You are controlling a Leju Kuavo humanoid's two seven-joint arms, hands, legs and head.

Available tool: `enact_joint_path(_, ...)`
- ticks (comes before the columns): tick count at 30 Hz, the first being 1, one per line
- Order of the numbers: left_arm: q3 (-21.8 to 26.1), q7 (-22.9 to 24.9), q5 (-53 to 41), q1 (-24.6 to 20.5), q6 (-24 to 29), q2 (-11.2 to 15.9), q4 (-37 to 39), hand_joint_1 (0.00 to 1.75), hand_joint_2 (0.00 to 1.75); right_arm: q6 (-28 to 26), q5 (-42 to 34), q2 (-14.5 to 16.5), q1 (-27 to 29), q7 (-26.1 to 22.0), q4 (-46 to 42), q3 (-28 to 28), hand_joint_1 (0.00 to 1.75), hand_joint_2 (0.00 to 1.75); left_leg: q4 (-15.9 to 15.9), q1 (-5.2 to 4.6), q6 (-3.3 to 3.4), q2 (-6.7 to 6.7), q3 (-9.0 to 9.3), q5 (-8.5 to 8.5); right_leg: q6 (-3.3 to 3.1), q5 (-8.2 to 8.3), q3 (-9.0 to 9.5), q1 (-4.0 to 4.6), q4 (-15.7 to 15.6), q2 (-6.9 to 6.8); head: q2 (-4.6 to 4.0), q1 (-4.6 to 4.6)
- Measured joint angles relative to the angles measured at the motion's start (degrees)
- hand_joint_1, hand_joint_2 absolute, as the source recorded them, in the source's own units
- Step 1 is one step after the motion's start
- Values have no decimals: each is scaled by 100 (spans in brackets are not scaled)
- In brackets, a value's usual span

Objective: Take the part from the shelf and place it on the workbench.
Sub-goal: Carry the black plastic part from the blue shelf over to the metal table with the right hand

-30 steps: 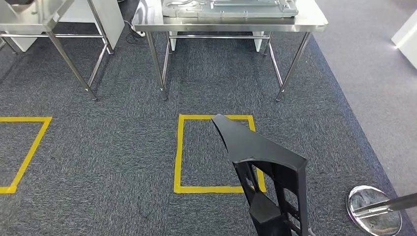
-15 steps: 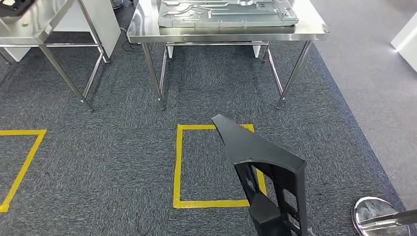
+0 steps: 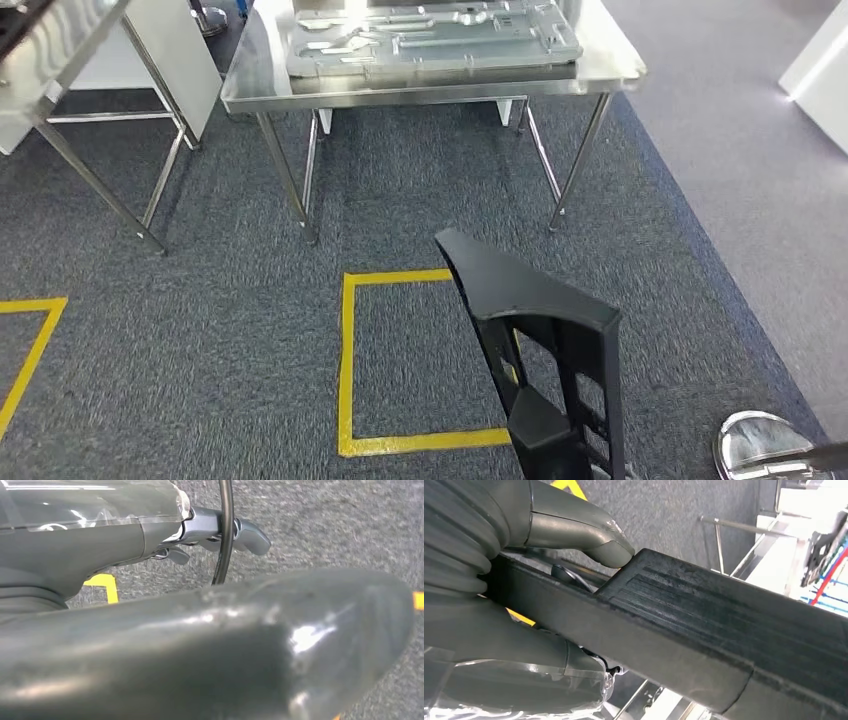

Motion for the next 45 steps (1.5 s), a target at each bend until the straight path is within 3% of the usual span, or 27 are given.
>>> enact_joint_path(2,1,2,-1,-12,-13,0,0,0,0,-75,60,-4,-14,-8,2,20,175,175,502,13,-22,-89,-270,-67,-96,-73,125,9,-21,66,0,-2)
enact_joint_path(5,7,7,-3,-13,-53,0,0,0,0,-236,200,-5,-25,-10,2,86,175,175,1439,-18,8,-174,-1019,-530,-188,-207,274,74,-24,153,0,-2)
enact_joint_path(6,11,9,-5,-4,-68,0,0,0,0,-285,235,-5,-25,-3,2,117,175,175,1560,-38,37,-181,-1212,-631,-204,-258,332,102,-24,183,0,-2)
enact_joint_path(7,17,11,-7,4,-80,0,0,0,0,-338,266,-5,-25,6,2,152,175,175,1520,-64,83,-185,-1332,-611,-217,-309,399,132,-24,205,0,-1)
enact_joint_path(8,24,11,-9,9,-89,0,-1,0,0,-393,285,-5,-27,22,2,190,175,175,1317,-101,153,-186,-1379,-430,-226,-362,474,165,-27,218,0,-1)
enact_joint_path(10,35,18,-11,17,-97,13,-10,0,0,-520,304,-7,-40,72,3,276,175,175,756,-203,343,-204,-1369,179,-235,-462,607,212,-38,226,0,1)
enact_joint_path(12,40,27,-12,15,-102,34,-26,0,0,-633,309,-14,-62,129,8,354,175,175,416,-290,464,-245,-1315,525,-197,-534,691,203,-69,241,0,1)
enact_joint_path(15,44,43,-16,2,-118,39,-36,0,0,-812,328,-20,-100,274,14,461,175,175,166,-304,522,-269,-1118,580,-109,-507,827,172,-46,226,0,-1)
enact_joint_path(17,44,65,-30,-15,-148,39,-45,0,0,-1054,376,-19,-158,503,16,539,175,175,-2,-260,552,-259,-937,603,-54,-584,754,172,200,155,0,1)
enact_joint_path(20,46,105,-82,-20,-185,40,-68,0,0,-1498,442,-19,-265,916,32,645,175,175,-90,-206,536,-248,-798,569,67,-939,145,94,1018,92,0,1)
enact_joint_path(22,49,117,-104,-7,-197,38,-72,0,0,-1649,451,-19,-324,1072,54,698,175,175,-91,-153,476,-256,-724,491,162,-950,-153,21,1175,72,0,1)
enact_joint_path(23,50,119,-111,0,-199,36,-72,0,0,-1678,451,-19,-346,1109,62,721,175,175,-90,-116,437,-262,-665,437,209,-792,-171,-15,996,59,0,1)
enact_joint_path(25,53,119,-111,6,-199,34,-75,0,0,-1695,453,-19,-376,1137,71,762,175,175,-79,-52,345,-269,-522,308,301,-247,-52,-85,358,25,0,2)
enact_joint_path(26,57,117,-110,4,-199,34,-80,0,0,-1700,453,-19,-392,1140,80,779,175,175,-71,-36,295,-273,-464,246,304,-100,0,-96,116,7,0,3)
enact_joint_path(27,60,118,-111,-2,-198,37,-84,0,0,-1709,454,-19,-403,1147,88,794,175,175,-70,-35,239,-272,-424,191,282,10,27,-92,-20,-5,0,2)
enact_joint_path(28,63,118,-112,-7,-198,39,-88,0,0,-1728,455,-19,-412,1163,97,807,175,175,-54,-39,185,-271,-387,162,231,17,29,-80,-52,-6,0,1)
enact_joint_path(31,65,120,-125,-21,-199,39,-90,0,0,-1858,475,-28,-429,1271,105,839,175,175,102,-20,75,-265,-352,181,53,-54,129,-58,-62,25,0,-1)
enact_joint_path(32,65,121,-140,-28,-199,39,-90,0,0,-1928,496,-34,-444,1326,105,848,175,175,275,-11,62,-262,-430,164,11,-86,197,-52,-86,25,0,-1)
enact_joint_path(35,70,125,-227,-40,-202,40,-98,0,0,-2205,677,-44,-593,1570,109,846,175,175,1175,-12,50,-259,-1055,-158,-78,-182,382,-24,-163,28,0,-3)
enact_joint_path(37,78,131,-316,-27,-196,45,-109,0,0,-2444,944,-45,-784,1777,127,796,175,175,1473,-18,60,-259,-1453,-353,-102,-269,491,9,-180,57,0,-2)
enact_joint_path(38,80,134,-358,-20,-186,52,-112,0,0,-2553,1100,-45,-878,1875,139,759,175,175,1394,-23,78,-259,-1545,-301,-104,-322,561,25,-182,70,0,-2)
enact_joint_path(39,83,139,-395,-13,-175,64,-113,0,0,-2633,1262,-45,-970,1978,151,723,175,175,1177,-32,109,-258,-1571,-107,-101,-381,638,40,-183,78,0,-2)
enact_joint_path(41,88,160,-468,-3,-140,106,-111,0,0,-2695,1585,-45,-1187,2220,195,680,175,175,650,-81,205,-247,-1560,489,-81,-496,772,62,-188,87,0,-1)
enact_joint_path(42,91,174,-501,0,-121,129,-109,0,0,-2695,1732,-45,-1322,2356,229,671,175,175,481,-119,255,-246,-1545,672,-49,-546,816,64,-191,97,0,-1)
enact_joint_path(43,95,187,-536,4,-98,152,-108,0,0,-2685,1866,-45,-1459,2496,271,667,175,175,391,-153,299,-247,-1537,778,-12,-576,867,60,-187,106,0,-3)
enact_joint_path(45,98,209,-592,3,-67,187,-102,0,0,-2655,2091,-44,-1704,2753,362,655,175,175,300,-179,364,-271,-1424,746,73,-566,944,57,-137,112,0,-5)
